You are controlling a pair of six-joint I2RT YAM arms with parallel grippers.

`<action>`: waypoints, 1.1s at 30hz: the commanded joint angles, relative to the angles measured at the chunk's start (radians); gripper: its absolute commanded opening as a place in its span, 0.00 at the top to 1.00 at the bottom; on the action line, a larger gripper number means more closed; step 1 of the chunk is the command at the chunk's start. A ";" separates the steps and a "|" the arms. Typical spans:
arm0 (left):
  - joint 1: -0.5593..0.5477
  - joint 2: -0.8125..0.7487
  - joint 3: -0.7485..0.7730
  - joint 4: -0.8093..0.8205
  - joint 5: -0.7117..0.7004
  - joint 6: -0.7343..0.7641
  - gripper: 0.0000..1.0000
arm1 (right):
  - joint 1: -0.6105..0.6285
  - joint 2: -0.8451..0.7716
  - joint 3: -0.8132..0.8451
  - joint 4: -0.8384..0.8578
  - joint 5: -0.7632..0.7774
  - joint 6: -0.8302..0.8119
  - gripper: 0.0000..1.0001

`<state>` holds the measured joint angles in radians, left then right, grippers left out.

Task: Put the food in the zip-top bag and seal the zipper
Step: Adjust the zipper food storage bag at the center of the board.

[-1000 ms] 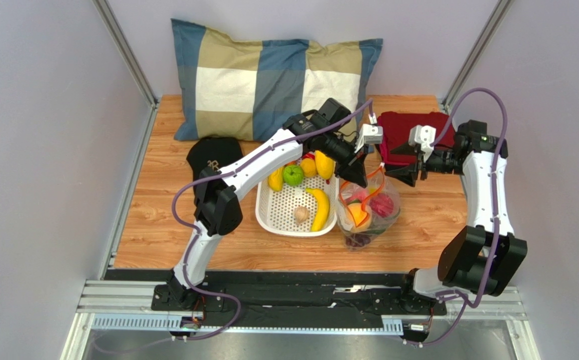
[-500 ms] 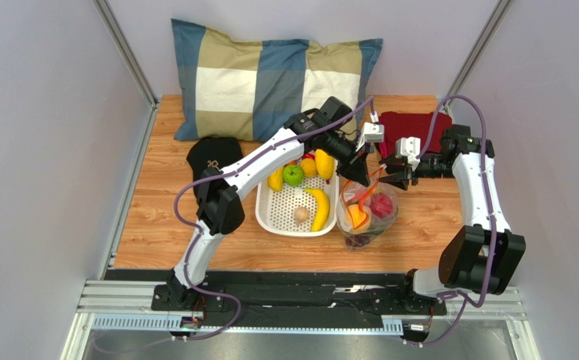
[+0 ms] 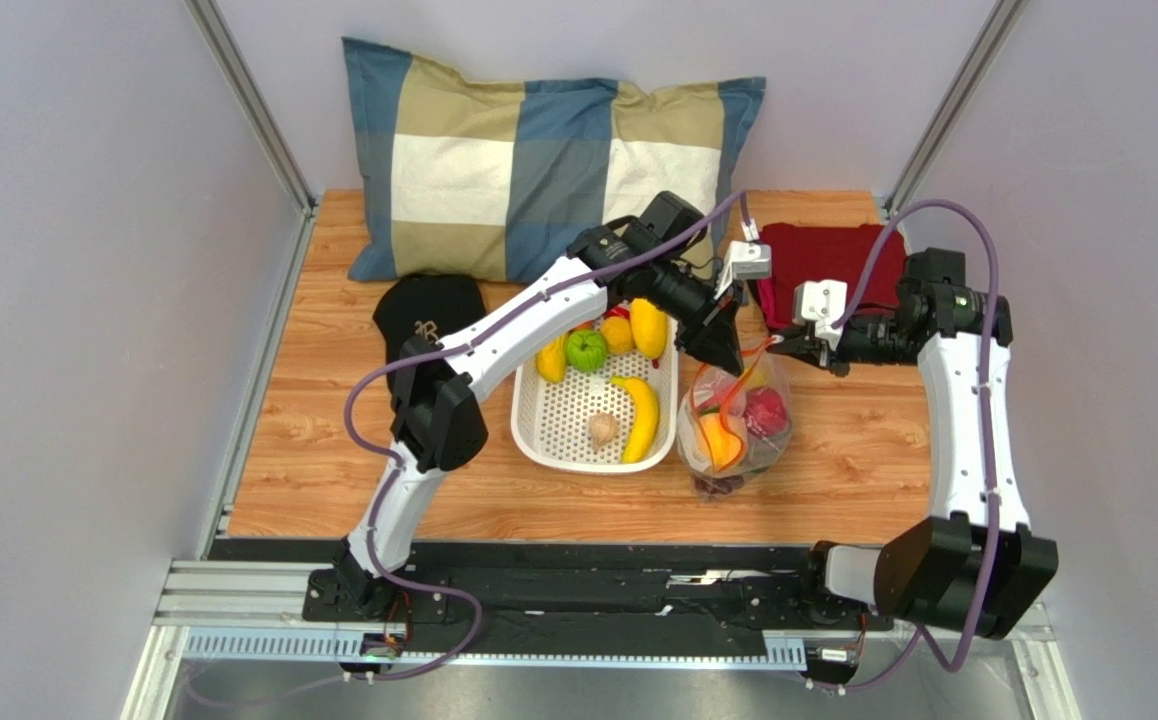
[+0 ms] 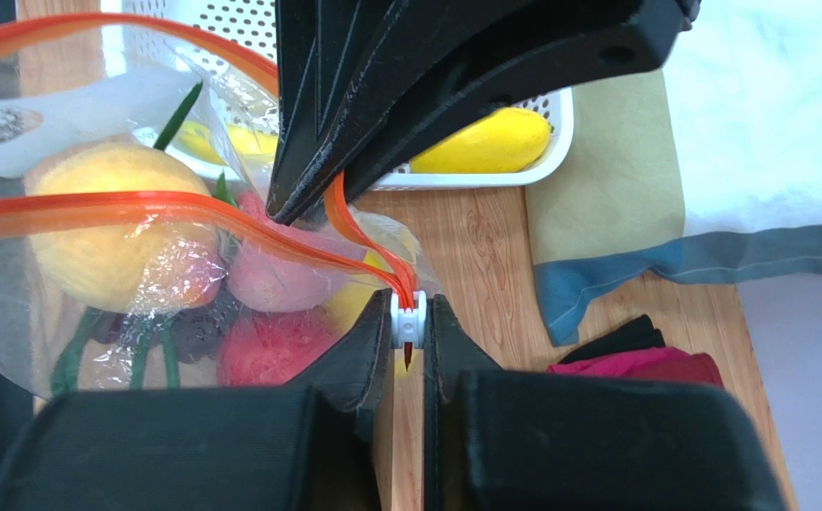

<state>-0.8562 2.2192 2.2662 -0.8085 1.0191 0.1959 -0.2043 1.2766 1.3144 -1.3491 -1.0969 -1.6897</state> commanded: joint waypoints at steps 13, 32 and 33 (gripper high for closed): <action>0.058 -0.499 -0.319 0.201 -0.191 -0.254 0.01 | 0.029 -0.232 0.180 -0.315 -0.153 0.488 1.00; -0.061 -0.481 -0.228 0.137 -0.548 -0.283 0.01 | 0.048 -0.359 0.112 0.070 0.193 1.303 1.00; -0.063 -0.465 -0.209 0.137 -0.542 -0.289 0.01 | 0.048 -0.364 0.106 0.068 0.228 1.311 1.00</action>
<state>-0.9028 1.6997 1.9640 -0.6750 0.5167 -0.0845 -0.1581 0.9211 1.4345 -1.3201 -0.9894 -0.4751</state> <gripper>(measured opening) 0.990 0.076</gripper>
